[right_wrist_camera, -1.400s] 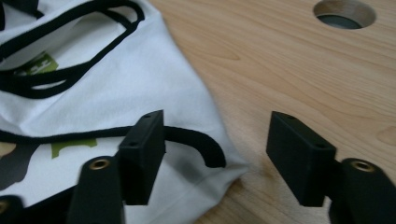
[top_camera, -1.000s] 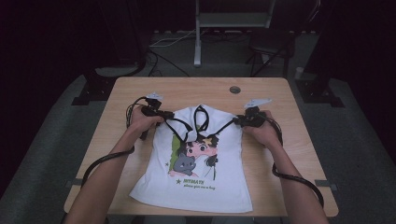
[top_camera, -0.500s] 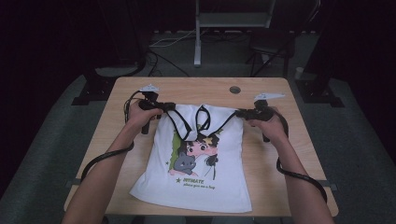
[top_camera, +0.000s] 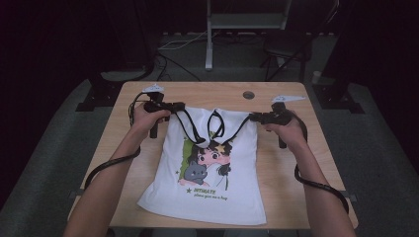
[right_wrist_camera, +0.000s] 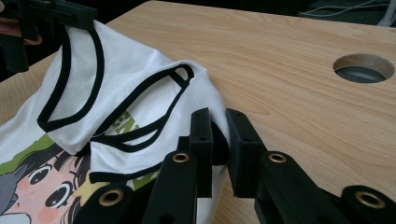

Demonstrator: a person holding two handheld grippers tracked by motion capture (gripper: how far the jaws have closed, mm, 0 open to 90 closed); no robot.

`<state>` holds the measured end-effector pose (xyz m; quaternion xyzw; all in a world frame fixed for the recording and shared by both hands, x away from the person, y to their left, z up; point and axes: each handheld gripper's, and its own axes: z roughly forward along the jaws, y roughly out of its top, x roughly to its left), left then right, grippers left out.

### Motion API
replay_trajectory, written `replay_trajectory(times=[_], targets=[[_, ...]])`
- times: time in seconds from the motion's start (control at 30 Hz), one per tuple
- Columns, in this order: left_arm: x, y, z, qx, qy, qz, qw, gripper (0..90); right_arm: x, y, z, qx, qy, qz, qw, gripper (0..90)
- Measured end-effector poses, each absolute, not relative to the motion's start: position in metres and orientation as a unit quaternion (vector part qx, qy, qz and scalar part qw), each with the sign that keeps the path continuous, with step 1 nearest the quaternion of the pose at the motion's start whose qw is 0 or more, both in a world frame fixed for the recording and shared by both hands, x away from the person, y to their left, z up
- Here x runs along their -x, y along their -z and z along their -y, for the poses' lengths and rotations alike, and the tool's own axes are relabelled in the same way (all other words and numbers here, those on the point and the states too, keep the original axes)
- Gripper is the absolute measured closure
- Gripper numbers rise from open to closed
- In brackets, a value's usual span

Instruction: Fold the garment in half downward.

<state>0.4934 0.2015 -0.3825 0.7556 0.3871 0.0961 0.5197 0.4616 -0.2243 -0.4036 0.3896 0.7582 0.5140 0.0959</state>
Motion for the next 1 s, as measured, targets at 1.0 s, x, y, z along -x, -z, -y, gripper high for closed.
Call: replay_trajectory(times=[1.0], targets=[[-0.479, 0.347, -0.215, -0.745, -0.097, -0.362, 0.551, 81.9, -0.444, 0.372, 0.238, -0.358, -0.567, -0.737, 0.083, 82.1]])
